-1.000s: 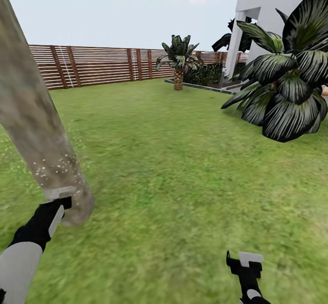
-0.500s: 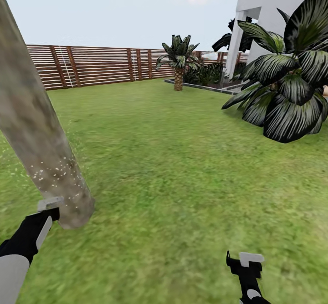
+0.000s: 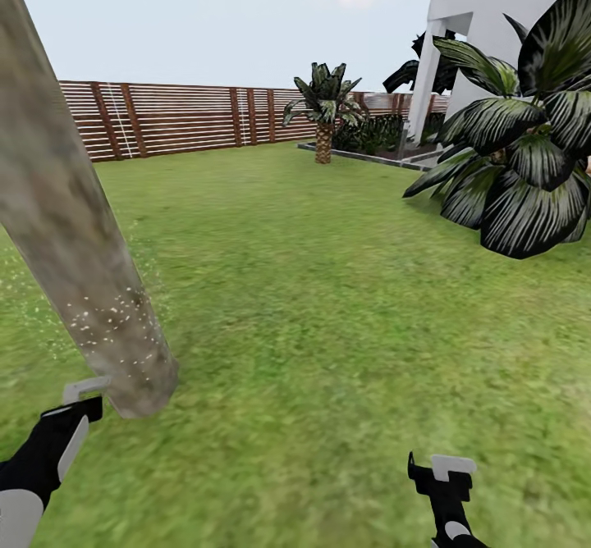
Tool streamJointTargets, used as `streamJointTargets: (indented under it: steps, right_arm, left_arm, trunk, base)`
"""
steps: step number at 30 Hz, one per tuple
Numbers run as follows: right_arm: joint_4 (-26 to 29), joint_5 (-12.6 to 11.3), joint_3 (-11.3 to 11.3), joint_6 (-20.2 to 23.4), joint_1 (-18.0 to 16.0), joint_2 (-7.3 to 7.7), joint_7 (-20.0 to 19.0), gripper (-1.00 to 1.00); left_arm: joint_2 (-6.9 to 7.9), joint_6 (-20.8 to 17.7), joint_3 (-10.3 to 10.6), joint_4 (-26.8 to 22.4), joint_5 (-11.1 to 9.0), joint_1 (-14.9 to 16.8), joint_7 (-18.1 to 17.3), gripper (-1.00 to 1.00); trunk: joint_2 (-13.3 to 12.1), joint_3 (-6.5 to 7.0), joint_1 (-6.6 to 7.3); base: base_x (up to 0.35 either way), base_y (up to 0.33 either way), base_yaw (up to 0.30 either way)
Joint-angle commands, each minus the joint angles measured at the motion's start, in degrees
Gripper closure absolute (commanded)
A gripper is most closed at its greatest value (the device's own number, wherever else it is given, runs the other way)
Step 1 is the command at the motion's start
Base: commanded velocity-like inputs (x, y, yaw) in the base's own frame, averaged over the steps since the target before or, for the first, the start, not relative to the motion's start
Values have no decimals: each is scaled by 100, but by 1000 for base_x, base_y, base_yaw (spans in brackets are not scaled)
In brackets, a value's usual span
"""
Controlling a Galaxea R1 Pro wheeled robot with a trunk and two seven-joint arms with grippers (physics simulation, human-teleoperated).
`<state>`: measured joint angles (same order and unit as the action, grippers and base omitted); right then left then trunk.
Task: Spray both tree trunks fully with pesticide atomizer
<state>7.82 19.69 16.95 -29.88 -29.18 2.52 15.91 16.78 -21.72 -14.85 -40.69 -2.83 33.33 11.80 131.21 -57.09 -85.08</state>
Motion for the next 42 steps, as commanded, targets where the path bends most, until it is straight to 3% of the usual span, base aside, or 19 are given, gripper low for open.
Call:
streamJointTargets:
  steps: [1, 5, 7, 9, 10, 12, 13, 16, 17, 19, 22, 25, 27, 29, 33, 35, 36, 38, 42]
  right_arm:
    - [0, 0, 0, 0, 0, 1, 0, -100]
    - [2, 0, -7, 0, 0, -36, 0, -100]
    - [6, 0, -4, 0, 0, -45, 0, -100]
    - [8, 0, -9, 0, 0, -47, -10, -100]
    - [9, 3, -16, 0, 0, -47, -14, -100]
    - [9, 33, -198, 8, 0, -49, -36, -100]
    - [22, 132, -519, 14, 0, -54, -128, -100]
    - [175, 280, -1035, 27, 0, -65, -393, -100]
    - [407, 308, -1143, 40, -2, -63, -693, -100]
    - [967, 470, -1395, 195, 0, -63, -1938, -100]
    - [1720, 887, -1670, 986, -18, -67, -3756, -100]
    - [2420, 1144, -1715, 1488, -109, -62, -5139, -100]
    - [2892, 1376, -1720, 1593, -132, -60, -6153, -100]
    - [3371, 1605, -1722, 1635, -148, -64, -7297, -100]
    - [3452, 1647, -1765, 1635, -156, -73, -7602, -100]
    - [3459, 1649, -2008, 1639, -158, -80, -7618, -100]
    - [3465, 1643, -2151, 1638, -158, -82, -7619, 100]
    - [3448, 1631, -2288, 1636, -157, -138, -7617, 100]
    - [3462, 1641, -2339, 1645, -158, -358, -7612, 100]
  left_arm:
    - [-11, 0, 5, -1, 3, -4, -1, 100]
    - [-148, 8, 61, -6, -15, -10, -103, 100]
    - [-238, 17, 367, -10, 21, -11, -399, 100]
    - [-212, 419, 1101, -2, 48, -11, -1346, 100]
    - [-180, 616, 1216, 7, 61, -14, -1720, 100]
    - [-67, 821, 1320, 5, 191, -30, -2363, 100]
    - [9, 877, 1348, 2, 355, -34, -2771, 100]
    - [81, 914, 1370, -3, 764, -35, -3650, 100]
    - [115, 923, 1383, -8, 998, -30, -4108, 100]
    - [144, 1051, 1390, -16, 1648, -21, -5018, 100]
    - [144, 1512, 1383, -18, 2586, -11, -6183, 100]
    - [139, 1650, 1384, -26, 3033, 10, -7192, 100]
    - [118, 1666, 1392, -60, 3212, 30, -7648, 100]
    - [60, 1668, 1391, -118, 3626, 46, -7973, 100]
    - [0, 1671, 1394, -132, 3995, 51, -8035, 100]
    - [-138, 1670, 1411, -131, 4262, 51, -8040, 100]
    - [-256, 1662, 1482, -127, 4431, 51, -8038, 100]
    - [-450, 1664, 1651, -125, 4712, 56, -8027, 100]
    - [-696, 1679, 1720, -124, 4809, 59, -8018, 100]
  trunk:
    - [0, 0, 0]
    - [0, 0, 0]
    - [0, 0, 0]
    - [0, 0, 0]
    - [0, 0, 0]
    - [0, 0, 0]
    - [0, 0, 0]
    - [0, 0, 0]
    - [0, 0, 0]
    - [0, 0, 0]
    - [0, 0, 0]
    - [0, 0, 0]
    - [0, 0, 0]
    - [0, 0, 0]
    - [0, 0, 0]
    - [0, 0, 0]
    - [0, 0, 0]
    - [0, 0, 0]
    - [0, 0, 0]
  base:
    - [0, 0, 0]
    - [0, 0, 0]
    - [0, 0, 0]
    - [-13, 0, 0]
    - [-143, 0, 0]
    - [-263, 0, 0]
    - [-319, 0, 0]
    - [-332, 0, 0]
    - [-338, 0, 0]
    - [-339, 0, 0]
    - [-340, 0, 0]
    - [-333, 0, 0]
    - [-282, 0, 0]
    - [-90, 0, 0]
    - [-11, 0, 0]
    - [-1, 0, 0]
    - [0, 0, 0]
    - [0, 0, 0]
    - [0, 0, 0]
